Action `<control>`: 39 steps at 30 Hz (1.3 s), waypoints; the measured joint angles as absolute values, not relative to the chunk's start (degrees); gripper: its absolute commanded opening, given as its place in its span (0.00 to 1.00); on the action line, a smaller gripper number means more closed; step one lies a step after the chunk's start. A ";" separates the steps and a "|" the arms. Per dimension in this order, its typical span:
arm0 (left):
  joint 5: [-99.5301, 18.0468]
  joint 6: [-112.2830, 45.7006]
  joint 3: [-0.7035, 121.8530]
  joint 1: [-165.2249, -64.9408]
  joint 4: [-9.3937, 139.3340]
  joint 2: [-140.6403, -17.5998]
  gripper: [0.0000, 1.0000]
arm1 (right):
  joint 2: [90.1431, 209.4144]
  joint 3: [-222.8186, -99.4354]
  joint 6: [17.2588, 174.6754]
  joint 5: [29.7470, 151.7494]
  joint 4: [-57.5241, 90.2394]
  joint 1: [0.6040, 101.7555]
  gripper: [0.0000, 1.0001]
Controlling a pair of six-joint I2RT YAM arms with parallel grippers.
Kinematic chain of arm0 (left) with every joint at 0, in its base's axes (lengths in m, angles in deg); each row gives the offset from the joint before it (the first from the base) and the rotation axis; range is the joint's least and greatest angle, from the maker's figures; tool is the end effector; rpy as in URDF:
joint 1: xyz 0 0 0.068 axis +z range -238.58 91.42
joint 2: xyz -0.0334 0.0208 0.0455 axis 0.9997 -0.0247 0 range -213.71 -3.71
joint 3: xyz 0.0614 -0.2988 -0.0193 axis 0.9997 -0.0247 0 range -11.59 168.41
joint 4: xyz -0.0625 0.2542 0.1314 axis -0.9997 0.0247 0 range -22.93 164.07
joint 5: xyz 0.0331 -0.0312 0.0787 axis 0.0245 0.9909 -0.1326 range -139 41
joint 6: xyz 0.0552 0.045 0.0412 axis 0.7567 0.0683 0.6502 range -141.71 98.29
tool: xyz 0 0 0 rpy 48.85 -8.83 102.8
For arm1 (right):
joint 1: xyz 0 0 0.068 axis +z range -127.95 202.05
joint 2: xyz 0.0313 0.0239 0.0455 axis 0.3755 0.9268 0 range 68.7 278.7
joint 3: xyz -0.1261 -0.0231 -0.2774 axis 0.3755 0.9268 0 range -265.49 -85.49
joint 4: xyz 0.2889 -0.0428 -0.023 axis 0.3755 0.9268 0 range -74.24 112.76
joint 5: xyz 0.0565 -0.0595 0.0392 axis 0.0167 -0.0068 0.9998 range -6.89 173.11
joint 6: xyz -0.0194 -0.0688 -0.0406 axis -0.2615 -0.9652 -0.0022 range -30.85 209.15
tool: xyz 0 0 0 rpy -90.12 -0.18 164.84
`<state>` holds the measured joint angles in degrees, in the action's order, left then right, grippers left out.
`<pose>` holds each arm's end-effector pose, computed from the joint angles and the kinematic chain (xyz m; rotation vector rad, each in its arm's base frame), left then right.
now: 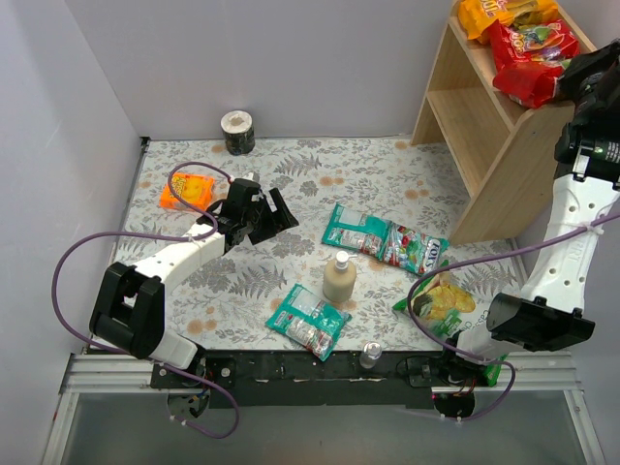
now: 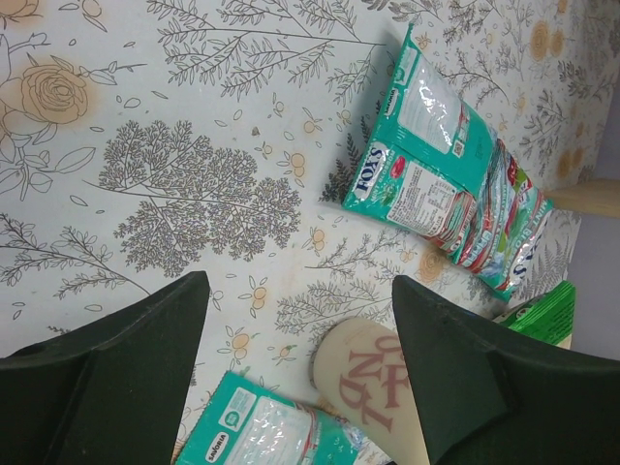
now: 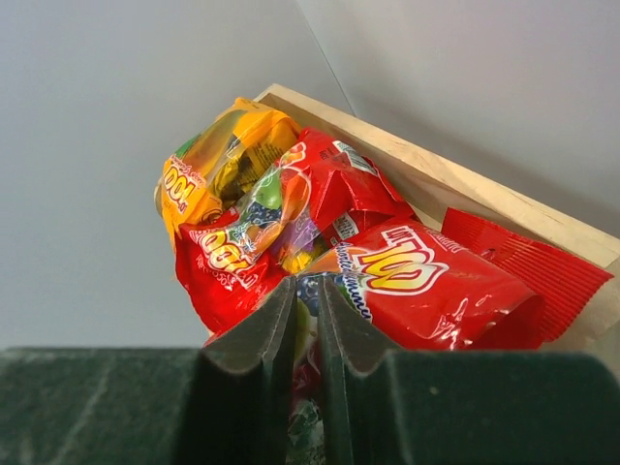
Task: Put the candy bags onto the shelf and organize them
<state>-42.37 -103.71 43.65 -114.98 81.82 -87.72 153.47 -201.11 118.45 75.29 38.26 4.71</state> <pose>0.3251 -0.1706 0.2285 -1.1473 2.3137 -0.9869 0.3260 -0.1120 0.6254 0.6665 1.2618 0.0747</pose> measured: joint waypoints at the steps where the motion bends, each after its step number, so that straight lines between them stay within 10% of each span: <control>1: -42.37 -103.62 43.65 -114.98 81.88 -87.72 0.76 | 153.67 -201.11 118.45 75.29 38.13 4.71 0.20; 9: -42.52 -102.94 43.67 -114.98 82.12 -87.85 0.76 | 156.03 -201.21 118.56 75.14 36.54 4.62 0.22; 13: -42.57 -102.79 44.06 -114.98 82.36 -88.51 0.77 | 156.64 -201.50 119.17 74.97 36.30 4.45 0.58; 19: -42.65 -102.64 44.41 -114.98 82.56 -88.86 0.77 | 154.87 -201.50 119.89 75.84 35.44 4.67 0.79; 32: -43.05 -102.64 44.41 -114.98 82.52 -88.86 0.77 | 150.80 -203.25 119.85 77.72 40.14 4.05 0.79; 39: -43.42 -102.44 44.41 -114.98 82.54 -88.88 0.77 | 149.69 -203.51 121.01 82.51 42.88 4.05 0.62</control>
<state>-43.42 -102.44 44.41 -114.98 82.54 -88.88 149.69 -203.51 121.01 82.51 42.88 4.05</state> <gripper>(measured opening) 0.771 0.672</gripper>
